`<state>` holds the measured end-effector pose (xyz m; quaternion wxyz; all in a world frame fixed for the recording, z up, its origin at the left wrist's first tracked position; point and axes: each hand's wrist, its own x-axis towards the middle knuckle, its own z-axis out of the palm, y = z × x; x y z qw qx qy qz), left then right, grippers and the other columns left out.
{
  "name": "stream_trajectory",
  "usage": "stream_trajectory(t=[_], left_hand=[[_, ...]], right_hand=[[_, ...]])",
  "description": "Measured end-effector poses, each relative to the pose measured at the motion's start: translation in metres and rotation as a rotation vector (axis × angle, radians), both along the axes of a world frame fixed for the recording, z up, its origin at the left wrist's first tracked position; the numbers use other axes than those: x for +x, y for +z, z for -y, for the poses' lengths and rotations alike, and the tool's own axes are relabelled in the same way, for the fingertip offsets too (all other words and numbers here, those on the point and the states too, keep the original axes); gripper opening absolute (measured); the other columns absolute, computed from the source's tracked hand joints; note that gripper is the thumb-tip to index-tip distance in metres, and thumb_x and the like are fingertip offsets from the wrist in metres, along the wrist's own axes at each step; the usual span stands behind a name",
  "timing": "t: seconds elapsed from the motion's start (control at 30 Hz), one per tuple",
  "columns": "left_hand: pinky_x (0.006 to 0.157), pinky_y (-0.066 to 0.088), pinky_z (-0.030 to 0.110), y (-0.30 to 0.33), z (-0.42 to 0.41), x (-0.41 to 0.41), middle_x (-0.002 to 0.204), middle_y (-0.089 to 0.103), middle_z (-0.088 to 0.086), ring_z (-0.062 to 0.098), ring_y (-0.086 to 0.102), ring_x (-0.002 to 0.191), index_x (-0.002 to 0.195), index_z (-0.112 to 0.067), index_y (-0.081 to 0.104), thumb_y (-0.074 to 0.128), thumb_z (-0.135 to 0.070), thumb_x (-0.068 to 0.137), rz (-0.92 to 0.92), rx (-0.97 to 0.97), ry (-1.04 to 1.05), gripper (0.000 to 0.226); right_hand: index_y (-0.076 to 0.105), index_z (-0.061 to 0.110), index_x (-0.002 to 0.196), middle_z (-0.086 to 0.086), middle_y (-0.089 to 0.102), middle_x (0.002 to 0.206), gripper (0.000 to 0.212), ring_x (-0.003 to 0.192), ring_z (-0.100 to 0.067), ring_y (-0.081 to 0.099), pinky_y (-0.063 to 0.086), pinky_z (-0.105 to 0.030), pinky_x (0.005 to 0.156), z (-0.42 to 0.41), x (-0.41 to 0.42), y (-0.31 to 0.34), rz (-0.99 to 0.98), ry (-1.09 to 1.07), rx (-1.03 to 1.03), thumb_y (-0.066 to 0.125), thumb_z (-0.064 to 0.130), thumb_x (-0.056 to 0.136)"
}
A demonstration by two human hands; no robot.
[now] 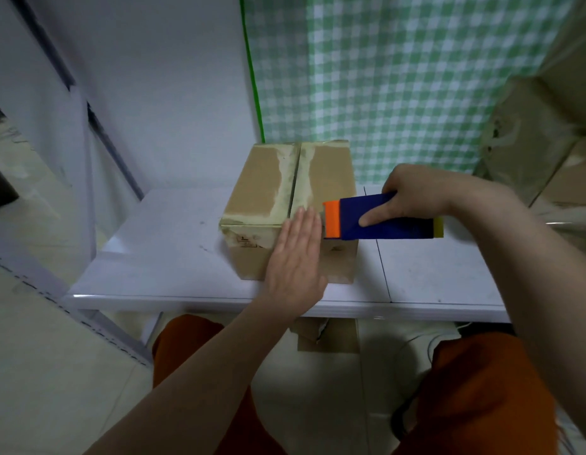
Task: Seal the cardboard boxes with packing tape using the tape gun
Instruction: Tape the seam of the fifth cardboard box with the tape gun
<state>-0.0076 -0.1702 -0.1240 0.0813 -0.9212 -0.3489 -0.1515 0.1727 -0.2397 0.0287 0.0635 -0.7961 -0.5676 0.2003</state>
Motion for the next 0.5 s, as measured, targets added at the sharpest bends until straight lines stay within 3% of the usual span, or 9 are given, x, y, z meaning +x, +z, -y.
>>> stream_trajectory(t=[0.17, 0.33, 0.5], left_hand=[[0.119, -0.008, 0.042, -0.008, -0.003, 0.009, 0.151, -0.031, 0.015, 0.029, -0.026, 0.143, 0.143, 0.000, -0.027, 0.046, -0.030, 0.084, -0.061, 0.066, 0.048, 0.098], [0.119, -0.006, 0.043, -0.012, -0.009, 0.006, 0.156, -0.022, 0.017, 0.029, -0.023, 0.144, 0.146, 0.000, -0.023, 0.049, -0.028, 0.080, -0.092, 0.100, 0.032, 0.101], [0.120, -0.006, 0.043, -0.012, -0.011, 0.007, 0.157, -0.019, 0.017, 0.029, -0.021, 0.144, 0.147, -0.002, -0.020, 0.051, -0.022, 0.075, -0.095, 0.080, 0.024, 0.103]], right_hand=[[0.063, 0.015, 0.073, -0.001, 0.062, 0.071, 0.043, 0.063, -0.014, 0.057, 0.038, -0.024, 0.053, 0.003, 0.006, -0.005, -0.028, -0.007, 0.003, 0.069, 0.057, 0.074], [0.066, 0.013, 0.077, -0.002, 0.065, 0.071, 0.045, 0.061, -0.014, 0.059, 0.041, -0.024, 0.056, 0.005, 0.012, -0.005, -0.081, 0.012, -0.030, 0.068, 0.058, 0.073], [0.069, 0.011, 0.086, -0.006, 0.069, 0.080, 0.049, 0.073, -0.020, 0.065, 0.047, -0.030, 0.065, 0.025, 0.037, 0.007, -0.025, -0.055, -0.093, 0.070, 0.058, 0.070]])
